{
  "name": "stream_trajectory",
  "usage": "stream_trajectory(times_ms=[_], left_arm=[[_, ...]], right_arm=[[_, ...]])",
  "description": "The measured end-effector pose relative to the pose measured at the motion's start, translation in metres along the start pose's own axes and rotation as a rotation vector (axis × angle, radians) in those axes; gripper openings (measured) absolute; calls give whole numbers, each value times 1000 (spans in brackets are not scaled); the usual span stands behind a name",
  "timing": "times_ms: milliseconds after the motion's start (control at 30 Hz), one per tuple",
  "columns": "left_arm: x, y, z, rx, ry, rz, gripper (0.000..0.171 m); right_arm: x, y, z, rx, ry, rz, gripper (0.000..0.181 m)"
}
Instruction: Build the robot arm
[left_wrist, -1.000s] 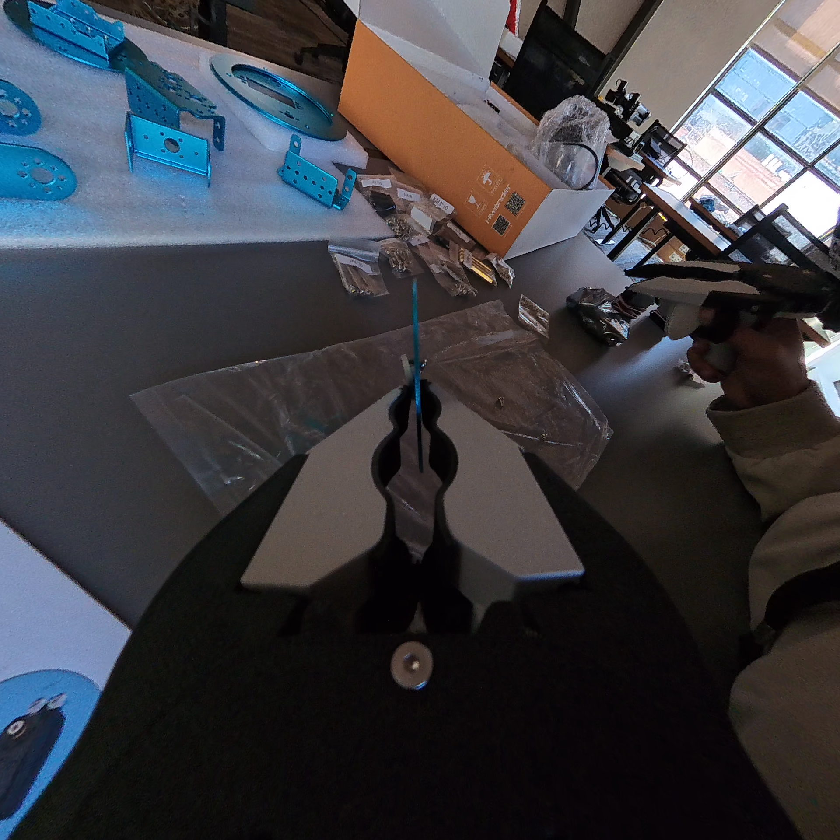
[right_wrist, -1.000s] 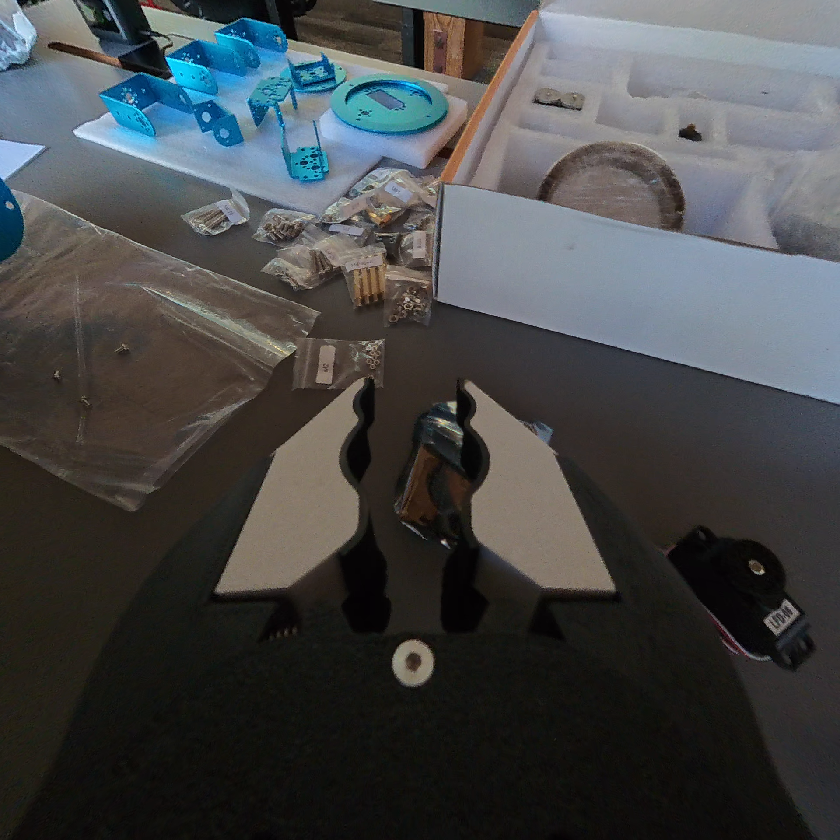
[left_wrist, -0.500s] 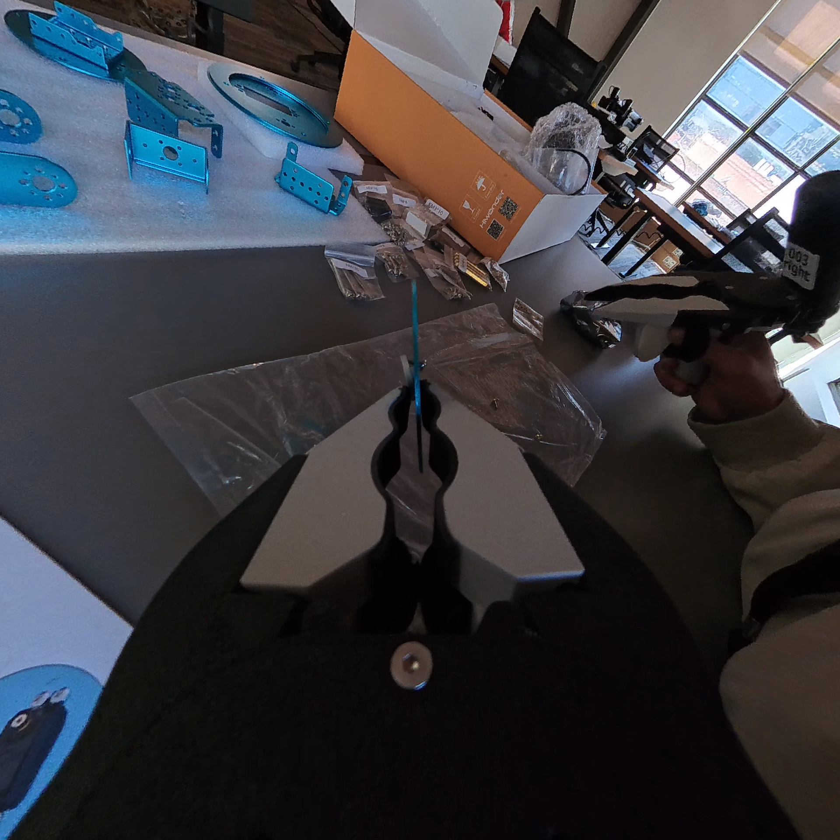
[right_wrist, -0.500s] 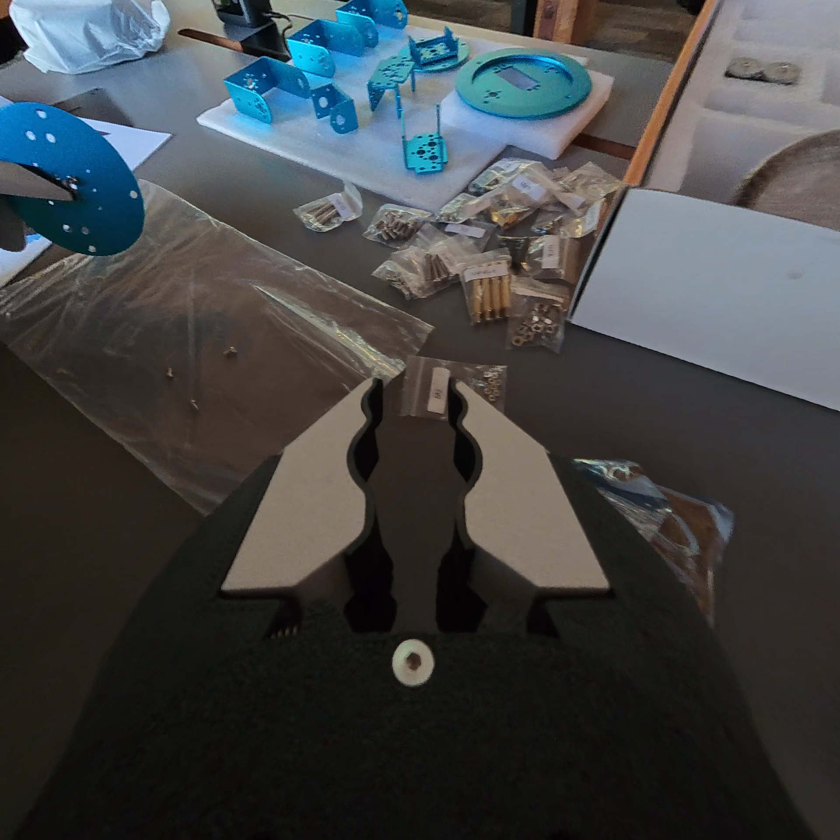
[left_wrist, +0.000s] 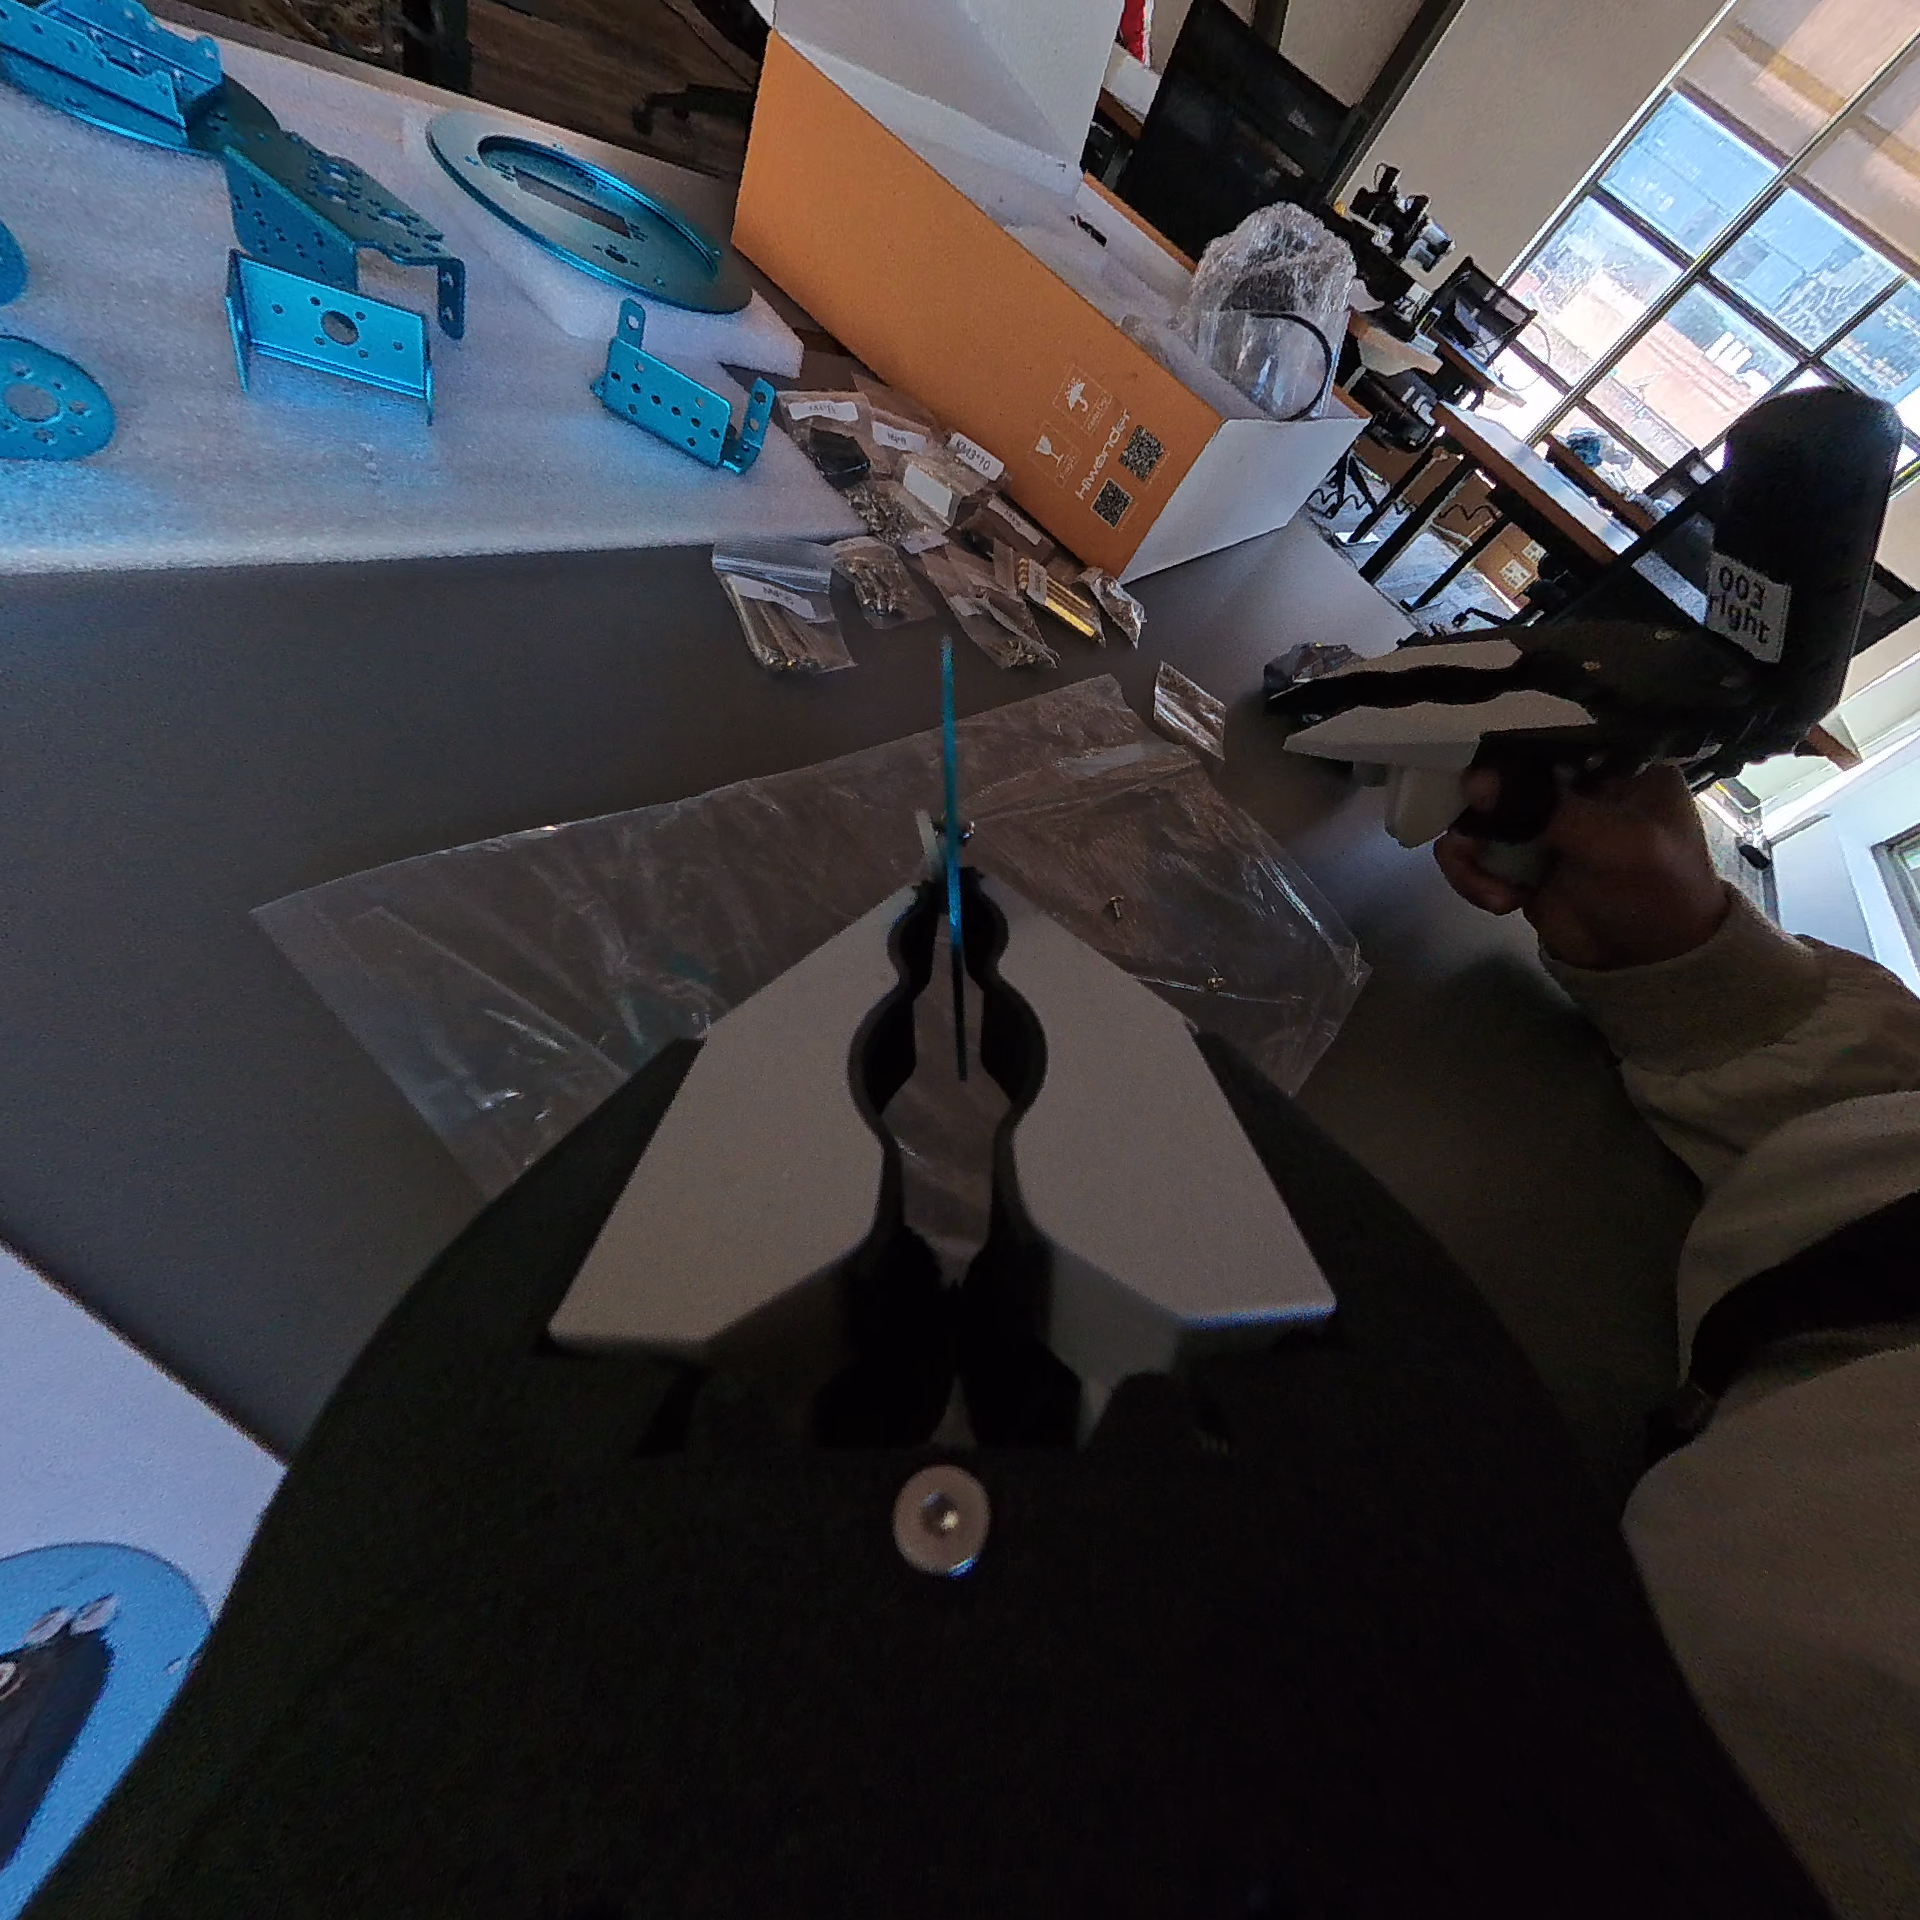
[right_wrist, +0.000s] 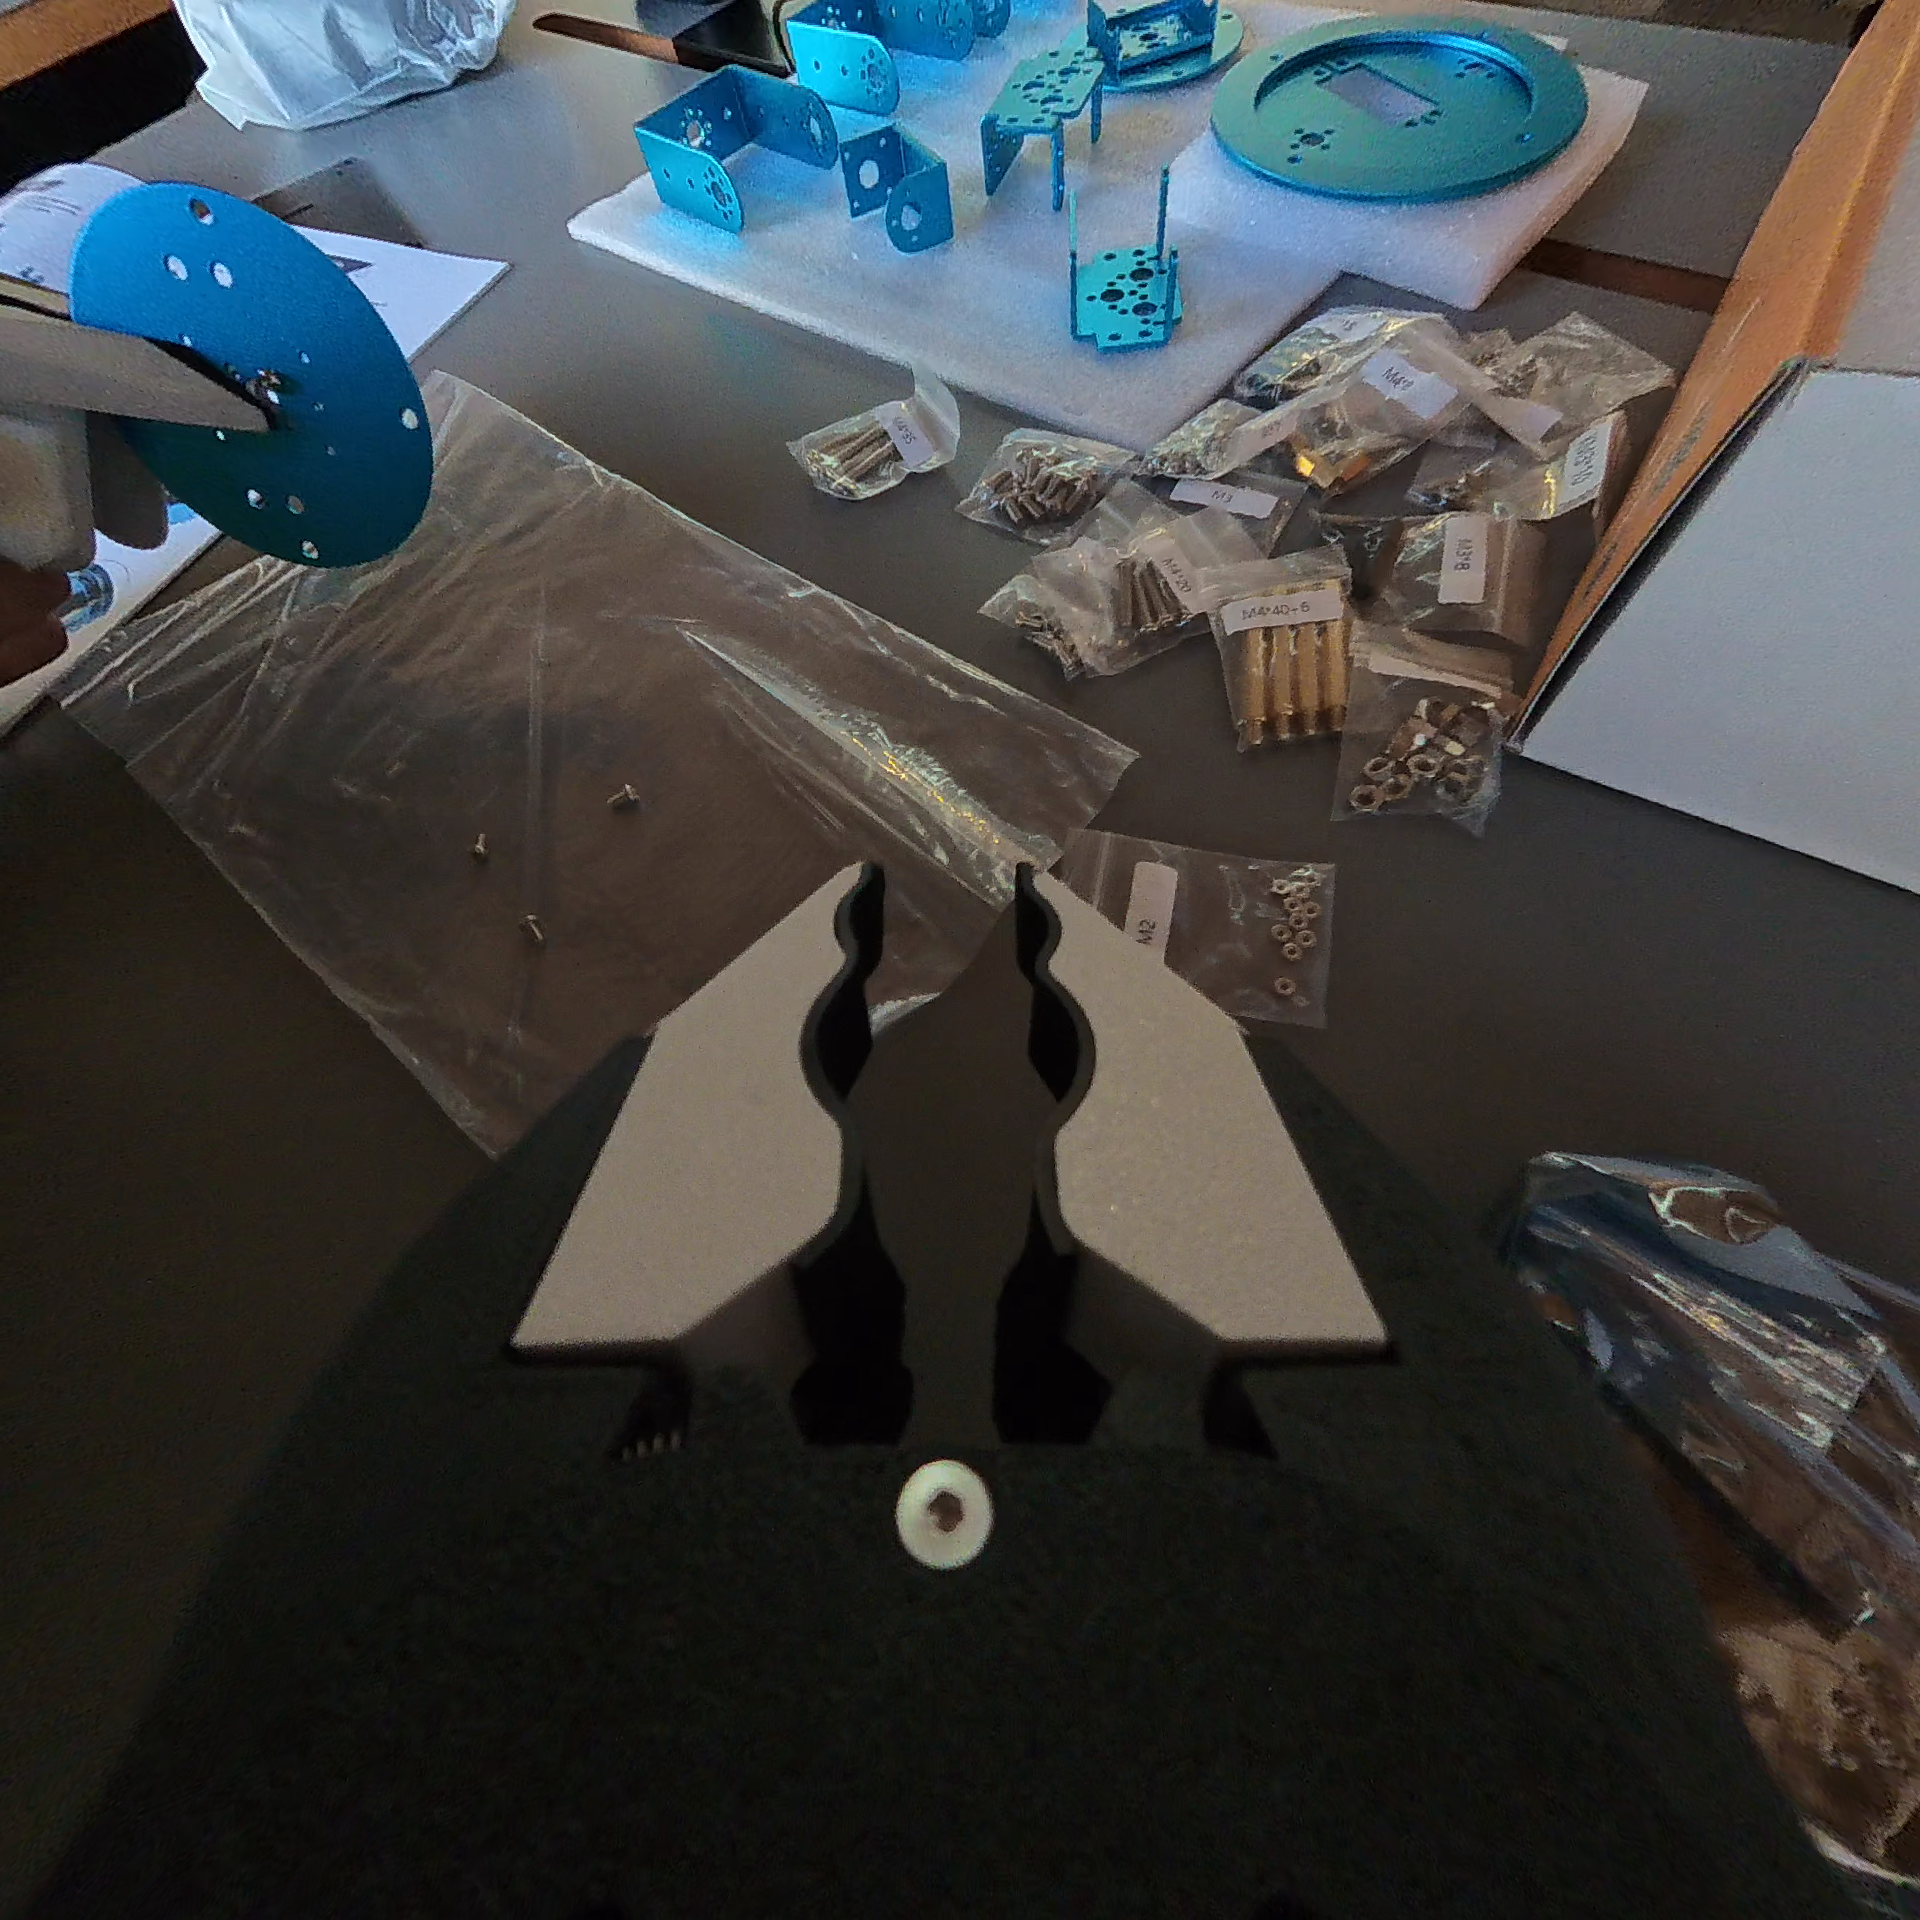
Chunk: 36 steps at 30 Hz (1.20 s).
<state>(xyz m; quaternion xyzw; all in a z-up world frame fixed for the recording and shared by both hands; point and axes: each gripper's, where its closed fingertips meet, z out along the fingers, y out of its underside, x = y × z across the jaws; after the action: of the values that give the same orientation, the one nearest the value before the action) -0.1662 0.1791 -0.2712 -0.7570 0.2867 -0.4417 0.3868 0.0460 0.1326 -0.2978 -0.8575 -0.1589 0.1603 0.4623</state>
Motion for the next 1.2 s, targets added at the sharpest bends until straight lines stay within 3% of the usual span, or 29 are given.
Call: stream_trajectory(times_ms=[600,767,867,1000,1200], left_arm=[[4,3,2,-13,13,8,4],[2,2,1,-11,5,10,4],[0,2,1,-11,4,2,4],[0,3,1,-14,0,8,4],[-3,1,0,-6,-12,7,4]], right_arm=[[1,3,2,-6,24,-36,22],[7,-11,-14,42,-10,11,26],[37,-28,-42,54,63,-27,25],[110,-44,-90,-8,267,-83,26],[208,-66,-133,-117,383,-33,37]])
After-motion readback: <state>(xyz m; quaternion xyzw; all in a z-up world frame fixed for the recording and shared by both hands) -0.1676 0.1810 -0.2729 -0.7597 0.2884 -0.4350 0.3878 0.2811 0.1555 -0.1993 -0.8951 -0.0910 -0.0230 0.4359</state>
